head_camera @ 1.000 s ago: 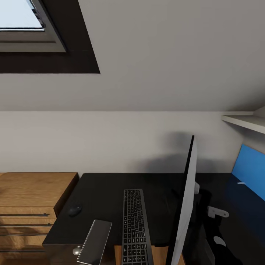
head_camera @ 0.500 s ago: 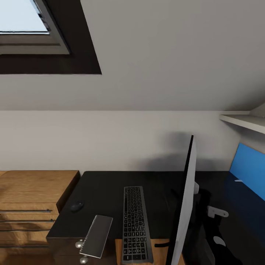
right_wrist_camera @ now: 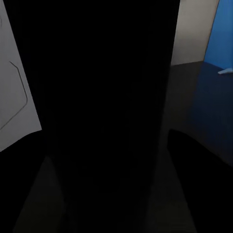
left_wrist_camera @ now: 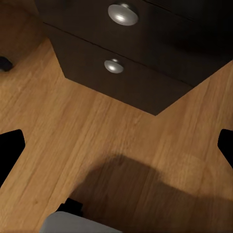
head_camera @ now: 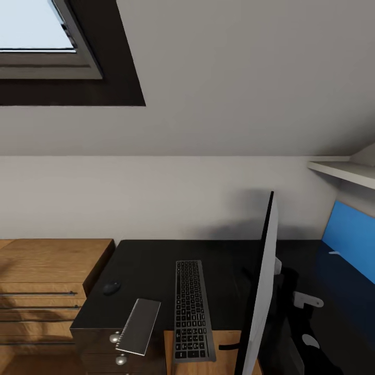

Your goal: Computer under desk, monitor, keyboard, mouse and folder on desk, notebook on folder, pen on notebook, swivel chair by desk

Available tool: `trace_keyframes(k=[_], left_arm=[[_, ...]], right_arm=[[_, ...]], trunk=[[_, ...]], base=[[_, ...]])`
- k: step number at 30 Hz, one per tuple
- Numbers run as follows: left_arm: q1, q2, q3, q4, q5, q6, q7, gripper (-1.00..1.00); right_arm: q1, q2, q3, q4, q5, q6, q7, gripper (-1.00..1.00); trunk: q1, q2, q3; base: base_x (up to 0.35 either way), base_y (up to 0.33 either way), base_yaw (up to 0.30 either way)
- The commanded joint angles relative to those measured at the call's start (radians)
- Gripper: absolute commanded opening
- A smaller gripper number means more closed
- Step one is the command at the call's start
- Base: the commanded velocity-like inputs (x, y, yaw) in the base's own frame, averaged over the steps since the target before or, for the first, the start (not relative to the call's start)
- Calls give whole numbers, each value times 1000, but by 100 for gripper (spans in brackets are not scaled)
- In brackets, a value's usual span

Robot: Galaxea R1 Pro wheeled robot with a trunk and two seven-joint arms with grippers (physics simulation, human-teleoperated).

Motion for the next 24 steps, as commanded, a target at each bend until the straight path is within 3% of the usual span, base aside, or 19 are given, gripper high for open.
trace_keyframes(k=[1, 16, 24], left_arm=[[-1, 1, -8, 0, 10, -6, 8, 100], [-1, 1, -7, 0, 10, -6, 8, 100], [-1, 1, -8, 0, 10, -6, 8, 100]], right_arm=[[-1, 0, -5, 1, 8, -4, -2, -100], [-1, -1, -6, 1, 7, -3, -4, -100], [-2, 0, -7, 1, 3, -2, -75, -100]], trunk=[[0, -2, -2], [0, -2, -2], [0, -2, -2]], base=[[-2, 0, 0], [0, 0, 0], [0, 0, 0]])
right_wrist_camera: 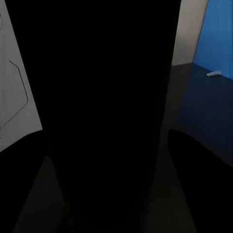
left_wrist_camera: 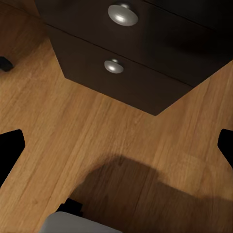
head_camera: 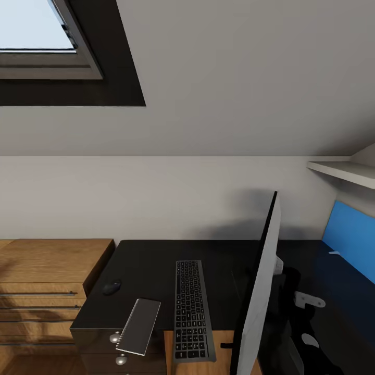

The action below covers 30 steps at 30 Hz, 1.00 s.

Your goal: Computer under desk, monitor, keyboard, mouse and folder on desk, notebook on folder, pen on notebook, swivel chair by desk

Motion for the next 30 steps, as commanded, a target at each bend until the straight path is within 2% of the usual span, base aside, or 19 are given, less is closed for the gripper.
trace_keyframes(k=[1, 9, 16, 24, 26, 30], left_arm=[[-1, 1, -8, 0, 10, -5, 8, 100], [-1, 1, -8, 0, 10, -5, 8, 100], [-1, 1, -8, 0, 10, -5, 8, 100], [0, 1, -8, 0, 10, -5, 8, 100], [0, 1, -8, 0, 10, -5, 8, 100], [-1, 1, -8, 0, 10, -5, 8, 100]], right_arm=[[0, -1, -7, 4, -15, -2, -33, -100], [-1, -3, -7, 3, -16, -1, -42, -100], [-2, -20, -8, 3, -18, 0, -43, -100], [-2, -24, -9, 4, -21, 0, -42, -100], [-2, -25, -9, 4, -30, 0, -42, -100], [-2, -33, -10, 4, -89, 0, -40, -100]], trunk=[[0, -1, -2], [0, -1, -2], [0, -1, -2], [0, -1, -2], [0, -1, -2], [0, -1, -2]], base=[[0, 0, 0], [0, 0, 0], [0, 0, 0], [0, 0, 0], [0, 0, 0], [0, 0, 0]])
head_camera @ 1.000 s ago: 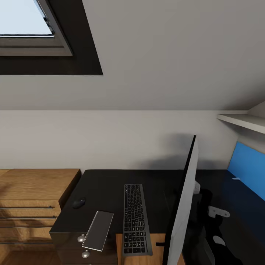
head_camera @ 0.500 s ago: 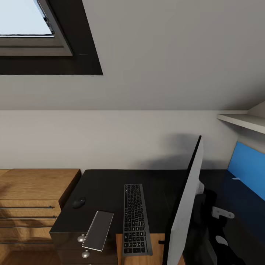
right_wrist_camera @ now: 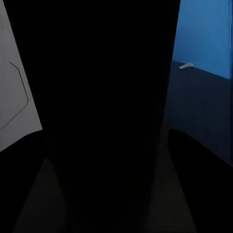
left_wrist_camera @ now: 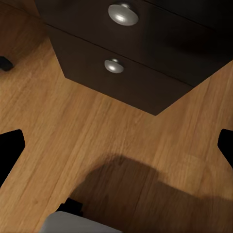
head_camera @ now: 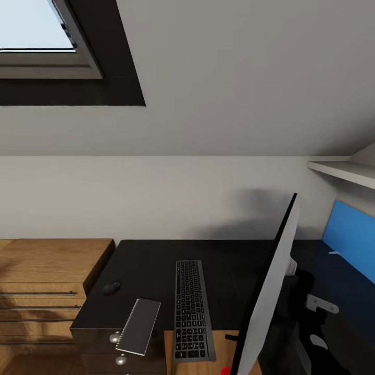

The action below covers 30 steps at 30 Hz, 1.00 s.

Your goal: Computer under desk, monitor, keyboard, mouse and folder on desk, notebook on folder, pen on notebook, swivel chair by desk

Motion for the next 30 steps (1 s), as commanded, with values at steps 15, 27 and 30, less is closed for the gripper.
trace_keyframes(k=[15, 27, 30], left_arm=[[-1, 1, -9, 0, 9, -6, 8, 100], [-1, 1, -8, 0, 9, -6, 8, 100], [-1, 1, -8, 0, 8, -6, 8, 100]], right_arm=[[-2, -13, -3, 0, -26, -3, 0, -100], [-2, -11, 1, 0, -25, -8, 1, -100], [-1, -10, 1, 0, -25, -11, 1, -100]], trunk=[[0, -2, -2], [0, -2, -2], [0, -2, -2]], base=[[0, 0, 0], [0, 0, 0], [0, 0, 0]])
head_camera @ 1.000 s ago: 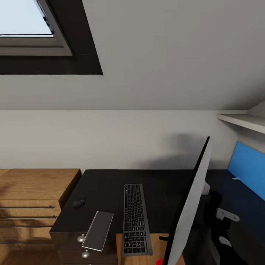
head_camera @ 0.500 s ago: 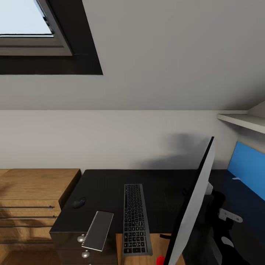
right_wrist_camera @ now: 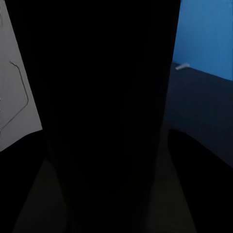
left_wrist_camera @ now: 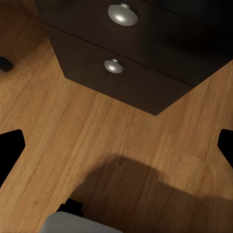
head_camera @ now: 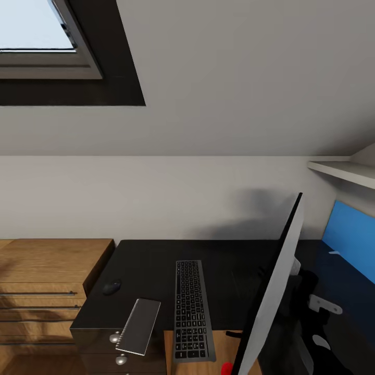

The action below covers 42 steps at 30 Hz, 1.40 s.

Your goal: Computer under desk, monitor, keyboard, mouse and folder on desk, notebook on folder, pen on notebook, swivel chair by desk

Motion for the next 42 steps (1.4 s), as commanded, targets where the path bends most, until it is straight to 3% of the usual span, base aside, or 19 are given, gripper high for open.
trace_keyframes(k=[1, 31, 42], left_arm=[[-1, 1, -8, 0, 10, -6, 8, 100], [-1, 2, -8, 0, 11, -7, 8, 100], [-1, 2, -8, 0, 11, -7, 8, 100]], right_arm=[[-2, 0, 1, 0, 11, -3, -5, -100], [-1, 1, 2, -1, 13, -5, -5, -100], [-2, 1, 3, -2, 14, -5, -4, -100]], trunk=[[0, -2, -2], [0, -2, -2], [0, -2, -2]], base=[[0, 0, 0], [-1, 0, 0], [-268, 0, 0]])
